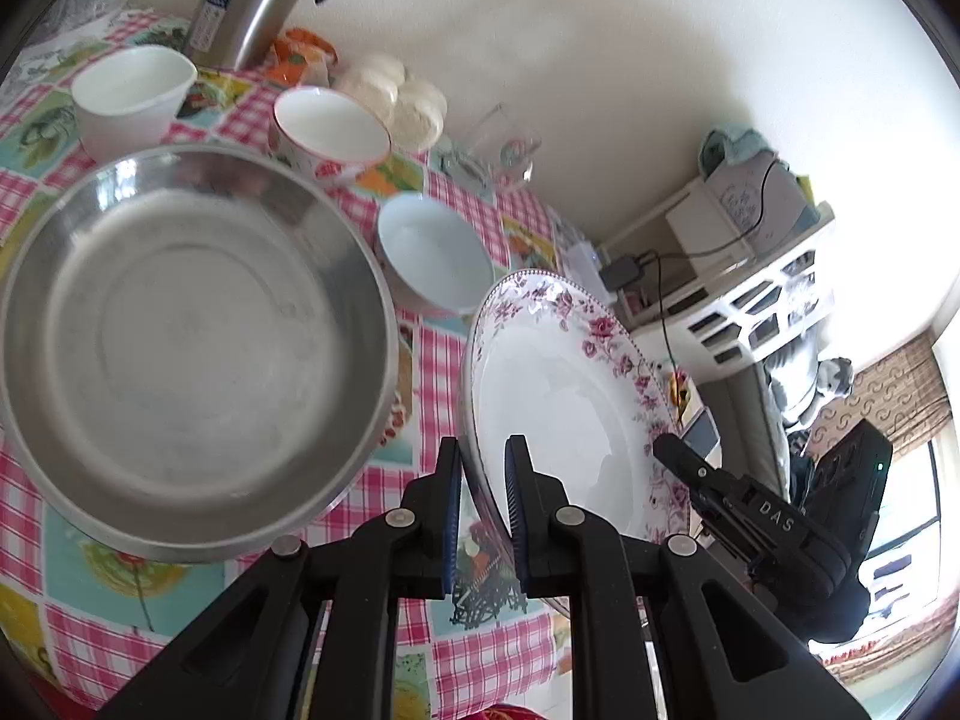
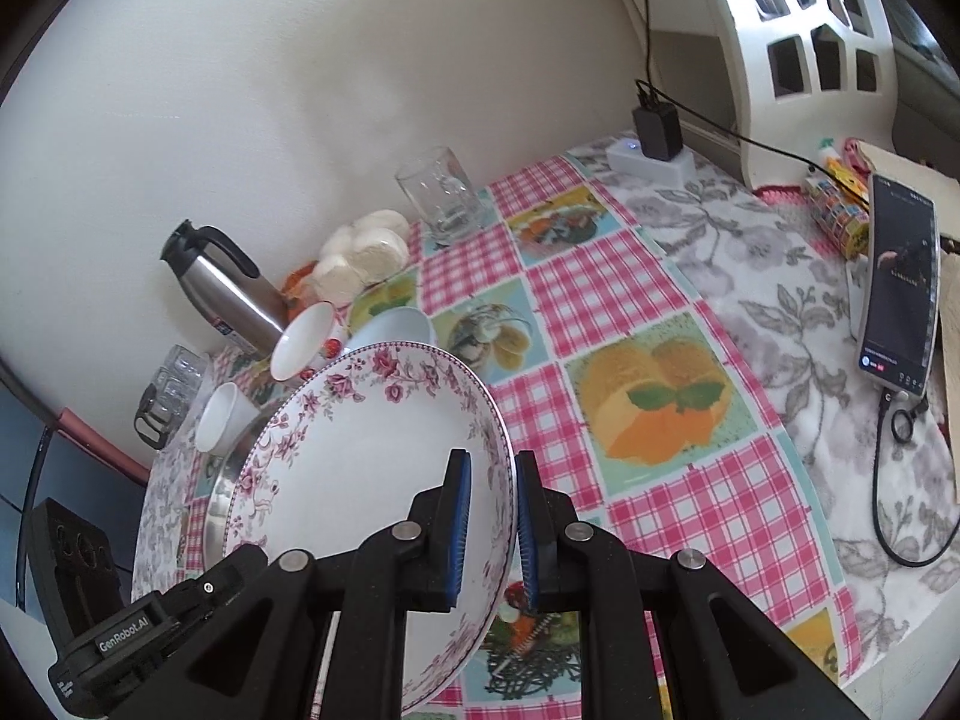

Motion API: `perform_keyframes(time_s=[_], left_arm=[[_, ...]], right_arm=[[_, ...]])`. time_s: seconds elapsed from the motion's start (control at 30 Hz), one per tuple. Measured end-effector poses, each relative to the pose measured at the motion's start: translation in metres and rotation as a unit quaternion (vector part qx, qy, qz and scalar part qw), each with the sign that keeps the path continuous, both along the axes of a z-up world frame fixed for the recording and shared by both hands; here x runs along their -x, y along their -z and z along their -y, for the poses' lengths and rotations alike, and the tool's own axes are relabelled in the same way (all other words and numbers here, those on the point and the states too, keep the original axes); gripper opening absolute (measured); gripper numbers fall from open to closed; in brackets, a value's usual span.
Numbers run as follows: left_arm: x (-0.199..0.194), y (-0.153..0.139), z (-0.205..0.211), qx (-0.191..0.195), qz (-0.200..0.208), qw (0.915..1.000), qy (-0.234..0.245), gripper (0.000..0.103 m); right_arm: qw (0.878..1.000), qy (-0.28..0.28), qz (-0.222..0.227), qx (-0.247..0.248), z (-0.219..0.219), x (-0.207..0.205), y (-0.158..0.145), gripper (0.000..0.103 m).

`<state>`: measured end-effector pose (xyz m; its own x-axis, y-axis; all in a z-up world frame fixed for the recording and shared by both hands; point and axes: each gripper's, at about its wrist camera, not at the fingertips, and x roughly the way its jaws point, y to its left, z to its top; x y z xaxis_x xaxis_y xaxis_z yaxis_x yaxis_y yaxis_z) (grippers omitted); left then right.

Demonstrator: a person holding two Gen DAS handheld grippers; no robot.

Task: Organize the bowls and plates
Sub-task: 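Lift the pink floral plate with the right tool toward the steel plate, then lower the pink floral plate into the steel plate with the right tool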

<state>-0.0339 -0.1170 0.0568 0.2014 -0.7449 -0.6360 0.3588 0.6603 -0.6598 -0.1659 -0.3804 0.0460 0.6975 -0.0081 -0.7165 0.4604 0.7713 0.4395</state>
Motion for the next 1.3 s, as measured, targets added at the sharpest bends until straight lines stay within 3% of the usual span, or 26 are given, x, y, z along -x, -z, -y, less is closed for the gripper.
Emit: perform_keyframes(time_s=[0.63,1.3], left_arm=[[-0.032,-0.021,-0.079,0.04,0.01,0.9958,-0.082,0.015],[-0.066,-0.015,-0.17,0.044,-0.004,0.9842,-0.172,0.015]], right_arm=[[0.998,-0.043,0.035,0.012,-0.069,-0.037,-0.029,0.016],[0.994,-0.109,0.018,0.009,-0.155,-0.094,-0.015,0.016]])
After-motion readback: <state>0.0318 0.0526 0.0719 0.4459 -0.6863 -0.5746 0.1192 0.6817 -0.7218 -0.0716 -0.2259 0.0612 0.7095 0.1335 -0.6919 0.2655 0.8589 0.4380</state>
